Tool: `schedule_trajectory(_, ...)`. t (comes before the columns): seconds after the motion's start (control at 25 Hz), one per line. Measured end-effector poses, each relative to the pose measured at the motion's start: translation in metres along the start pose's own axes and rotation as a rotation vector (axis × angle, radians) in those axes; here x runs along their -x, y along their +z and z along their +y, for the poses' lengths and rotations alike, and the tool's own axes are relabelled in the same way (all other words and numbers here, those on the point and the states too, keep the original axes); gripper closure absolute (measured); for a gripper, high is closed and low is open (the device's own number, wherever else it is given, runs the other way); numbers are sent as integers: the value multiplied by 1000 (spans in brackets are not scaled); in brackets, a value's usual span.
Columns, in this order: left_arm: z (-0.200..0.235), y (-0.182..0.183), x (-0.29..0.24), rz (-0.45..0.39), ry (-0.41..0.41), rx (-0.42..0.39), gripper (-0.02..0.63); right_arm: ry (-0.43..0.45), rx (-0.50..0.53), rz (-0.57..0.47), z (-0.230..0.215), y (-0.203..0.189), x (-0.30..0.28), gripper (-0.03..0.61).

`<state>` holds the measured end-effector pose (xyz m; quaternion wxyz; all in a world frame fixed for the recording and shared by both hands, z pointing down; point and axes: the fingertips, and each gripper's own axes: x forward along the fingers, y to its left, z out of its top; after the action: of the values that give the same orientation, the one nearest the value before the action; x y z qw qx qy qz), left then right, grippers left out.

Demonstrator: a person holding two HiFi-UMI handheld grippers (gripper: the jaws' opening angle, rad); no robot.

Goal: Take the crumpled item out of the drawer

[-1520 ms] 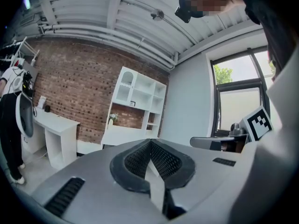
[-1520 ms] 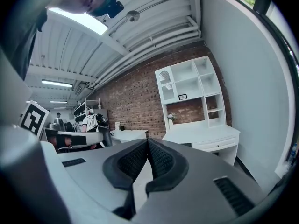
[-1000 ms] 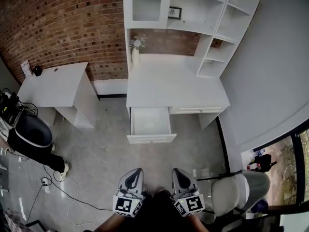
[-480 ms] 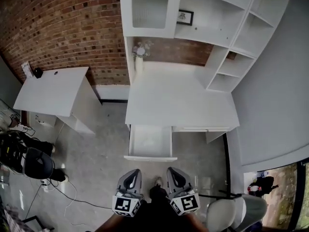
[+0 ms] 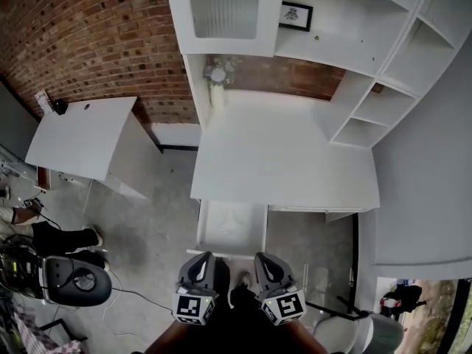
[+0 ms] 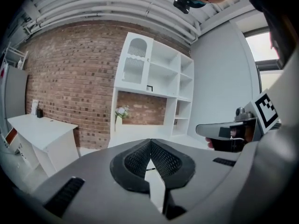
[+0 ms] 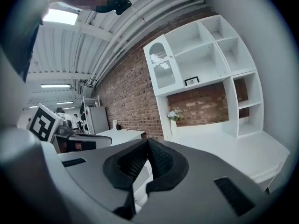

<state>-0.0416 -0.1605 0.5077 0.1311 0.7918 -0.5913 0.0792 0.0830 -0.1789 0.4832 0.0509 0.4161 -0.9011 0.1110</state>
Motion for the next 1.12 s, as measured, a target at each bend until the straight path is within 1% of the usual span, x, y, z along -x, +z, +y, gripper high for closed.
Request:
schedule_trajectory(0.16, 9, -7, -48, 47, -47, -2, 589, -24, -1, 27, -21, -4, -28, 566)
schedule_trajectory(0.28, 19, -24, -82, 101, -85, -21, 589, -56, -21, 42, -38, -10, -52, 566)
schedule_trajectory(0.4, 31, -39, -110, 156, -117, -34, 589, -81, -67, 42, -43, -7, -74, 566)
schedule_trajectory(0.48, 41, -55, -137, 190, -135, -35, 589, -83, -62, 49, -51, -8, -89, 566)
schedule_trajectory(0.56, 48, -81, -163, 237, -165, -53, 589, -80, -62, 55, -56, -13, -103, 566)
schedule_trajectory(0.64, 56, -119, -182, 302, -201, -123, 589, -87, -79, 64, -56, -17, -114, 566)
schedule_trajectory(0.68, 59, -141, -191, 344, -217, -163, 589, -93, -84, 75, -55, -19, -119, 566)
schedule_trajectory(0.72, 62, -164, -200, 392, -233, -186, 589, -101, -90, 83, -56, -21, -123, 566)
schedule_trajectory(0.76, 64, -187, -208, 441, -249, -185, 589, -108, -98, 90, -57, -22, -128, 566)
schedule_trajectory(0.88, 69, -242, -228, 571, -277, -109, 588, -112, -112, 115, -59, -33, -140, 566)
schedule_trajectory(1.04, 75, -298, -250, 683, -268, -83, 586, -115, -135, 144, -62, -49, -152, 566)
schedule_trajectory(1.12, 73, -322, -257, 739, -292, -76, 585, -119, -145, 154, -65, -56, -154, 566)
